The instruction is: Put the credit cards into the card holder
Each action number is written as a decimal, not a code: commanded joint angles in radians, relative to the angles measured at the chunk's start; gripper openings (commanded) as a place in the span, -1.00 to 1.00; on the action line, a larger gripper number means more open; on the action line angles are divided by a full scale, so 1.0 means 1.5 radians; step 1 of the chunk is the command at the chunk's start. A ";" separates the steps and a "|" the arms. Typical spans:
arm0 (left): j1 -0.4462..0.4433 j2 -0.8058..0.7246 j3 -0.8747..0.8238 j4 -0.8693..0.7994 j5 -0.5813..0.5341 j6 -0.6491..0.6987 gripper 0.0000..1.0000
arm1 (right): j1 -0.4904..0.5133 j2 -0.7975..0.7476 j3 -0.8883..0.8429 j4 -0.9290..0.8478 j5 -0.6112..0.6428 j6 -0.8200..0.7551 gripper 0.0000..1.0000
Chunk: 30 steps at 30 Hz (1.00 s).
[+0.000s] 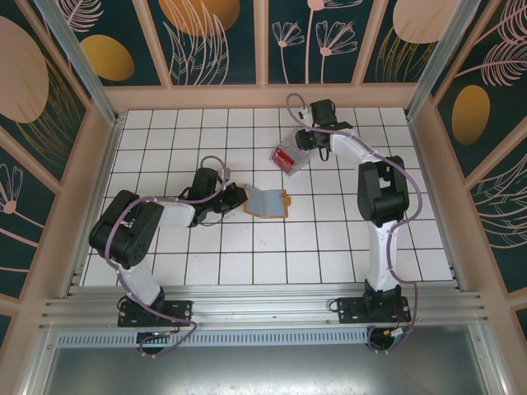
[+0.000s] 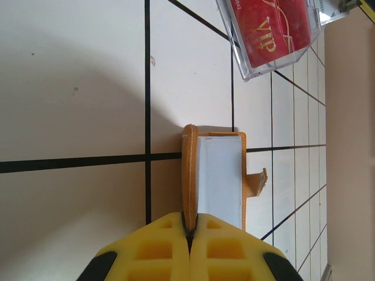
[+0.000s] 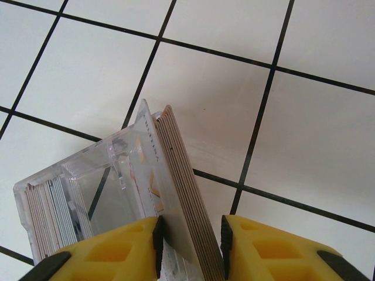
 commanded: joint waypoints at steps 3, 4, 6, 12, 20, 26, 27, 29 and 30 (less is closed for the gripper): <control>-0.005 0.003 -0.005 0.018 0.012 -0.005 -0.95 | -0.009 -0.040 0.018 -0.010 -0.002 0.007 -0.30; -0.004 0.003 -0.005 0.020 0.012 -0.004 -0.96 | -0.009 -0.040 0.019 -0.011 0.000 0.007 -0.27; -0.005 0.003 -0.004 0.019 0.012 -0.005 -0.95 | -0.010 -0.040 0.020 -0.012 0.004 0.006 -0.27; -0.005 0.006 0.001 0.019 0.014 -0.006 -0.96 | -0.010 -0.040 0.026 -0.017 0.004 0.005 -0.38; -0.005 0.008 0.007 0.017 0.016 -0.005 -0.96 | -0.009 -0.046 0.036 -0.024 0.011 -0.001 -0.54; -0.006 0.009 0.009 0.018 0.016 -0.006 -0.96 | -0.012 -0.058 0.040 -0.022 -0.028 0.006 -0.69; -0.006 0.009 0.009 0.018 0.016 -0.006 -0.96 | -0.012 -0.058 0.040 -0.024 -0.038 0.009 -0.72; -0.006 0.010 0.008 0.019 0.016 -0.005 -0.96 | -0.014 -0.061 0.039 -0.022 -0.057 0.014 -0.76; -0.006 0.010 0.008 0.018 0.016 -0.005 -0.96 | -0.014 -0.061 0.039 -0.022 -0.071 0.019 -0.78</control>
